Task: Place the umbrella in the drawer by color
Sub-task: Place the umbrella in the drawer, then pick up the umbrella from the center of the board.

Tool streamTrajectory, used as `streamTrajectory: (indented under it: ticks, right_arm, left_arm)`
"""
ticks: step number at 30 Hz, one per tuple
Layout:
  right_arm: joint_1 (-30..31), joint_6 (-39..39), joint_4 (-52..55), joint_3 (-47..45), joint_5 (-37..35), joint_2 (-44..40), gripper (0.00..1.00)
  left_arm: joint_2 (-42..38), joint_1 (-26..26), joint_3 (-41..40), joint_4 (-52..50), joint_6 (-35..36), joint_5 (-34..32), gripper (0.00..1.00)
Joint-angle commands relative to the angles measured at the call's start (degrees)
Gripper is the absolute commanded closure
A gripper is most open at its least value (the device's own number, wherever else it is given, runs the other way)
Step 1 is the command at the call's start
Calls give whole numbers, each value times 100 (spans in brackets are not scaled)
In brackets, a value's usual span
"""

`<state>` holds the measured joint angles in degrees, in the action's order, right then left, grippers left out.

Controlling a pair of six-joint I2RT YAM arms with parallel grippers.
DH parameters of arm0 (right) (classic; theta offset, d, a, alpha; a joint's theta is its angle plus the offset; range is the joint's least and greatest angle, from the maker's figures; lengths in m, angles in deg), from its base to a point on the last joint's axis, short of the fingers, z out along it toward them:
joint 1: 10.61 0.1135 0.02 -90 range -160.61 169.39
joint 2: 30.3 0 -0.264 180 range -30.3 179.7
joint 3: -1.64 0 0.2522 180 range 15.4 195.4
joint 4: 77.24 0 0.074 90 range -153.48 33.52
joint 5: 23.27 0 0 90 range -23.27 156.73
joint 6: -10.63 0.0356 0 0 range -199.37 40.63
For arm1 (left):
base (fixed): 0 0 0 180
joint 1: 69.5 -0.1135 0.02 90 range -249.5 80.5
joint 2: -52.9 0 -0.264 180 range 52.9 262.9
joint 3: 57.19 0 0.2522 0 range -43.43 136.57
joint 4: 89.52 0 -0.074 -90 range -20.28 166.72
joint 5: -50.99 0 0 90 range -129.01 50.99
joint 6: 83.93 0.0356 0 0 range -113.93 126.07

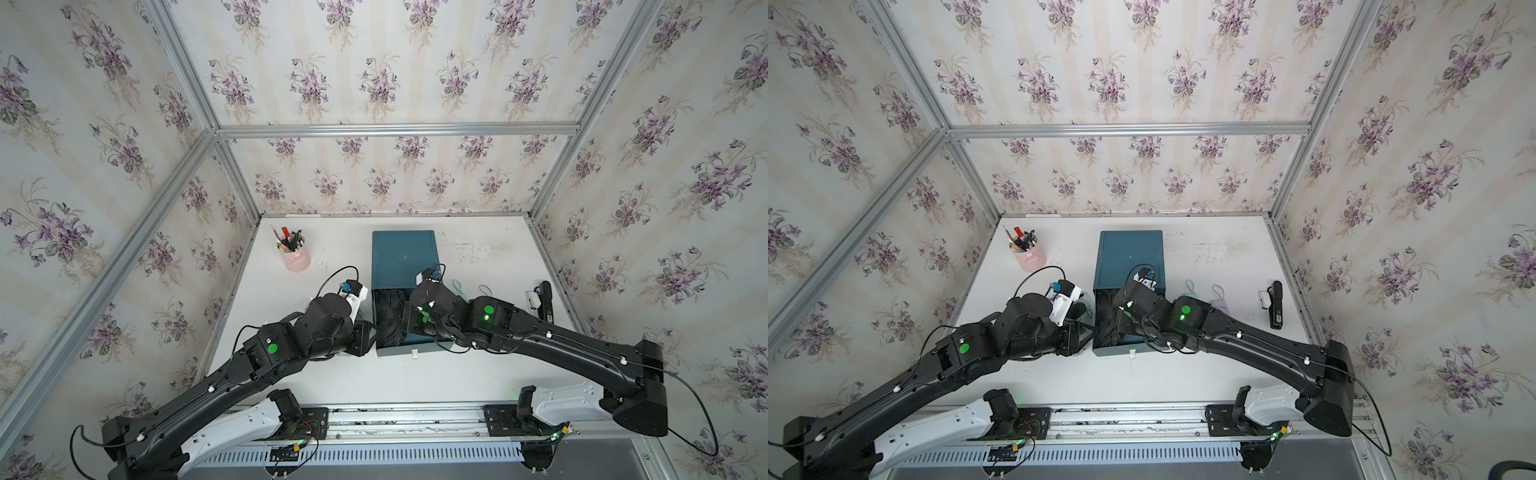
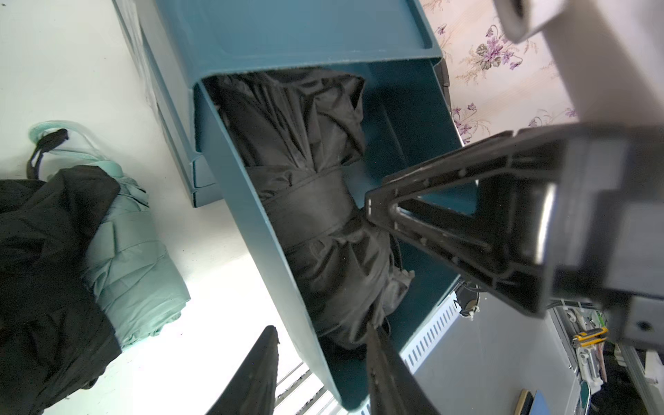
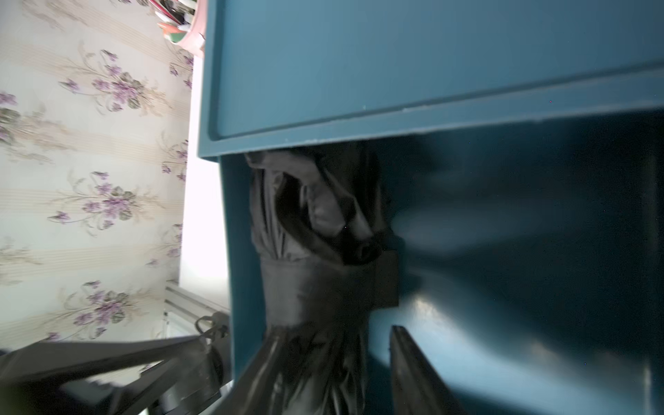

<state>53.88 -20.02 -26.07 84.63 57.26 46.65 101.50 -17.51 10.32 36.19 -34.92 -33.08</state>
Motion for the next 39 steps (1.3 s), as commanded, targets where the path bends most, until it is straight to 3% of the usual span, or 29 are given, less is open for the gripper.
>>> streamTrajectory:
  ticks: [1,4,9,11,16,20,23,29,33,39]
  right_arm:
    - [3,-266,-247,-18,98,152,71]
    - [6,-341,-476,-50,267,258,79]
    - [11,-415,-468,0,272,251,81]
    - [11,-452,-382,27,186,132,76]
    - [28,-598,51,162,-178,-265,55]
    - [84,-700,74,54,-177,-637,52]
    - [190,-714,-30,-187,-189,-905,52]
    - [500,-688,-320,-555,-160,-1245,52]
    - [656,-645,-364,-645,-215,-1354,52]
    - [735,-561,-459,-829,-248,-1566,52]
  left_arm:
    - [-38,-13,25,-93,-99,-207,59]
    - [-60,-13,23,-126,-111,-161,59]
    - [-146,-11,14,-252,-137,-242,56]
    - [-236,-13,128,-608,-206,-650,49]
    - [-805,-78,77,-1465,-648,-2499,40]
    - [-1180,-292,-6,-1865,-614,-2989,37]
    - [-1127,-639,-235,-1886,-444,-2816,36]
    - [-453,-1728,-787,-1171,-59,-1148,34]
    - [48,-1970,-884,-760,148,-871,30]
    - [793,-2460,-835,-489,462,-539,33]
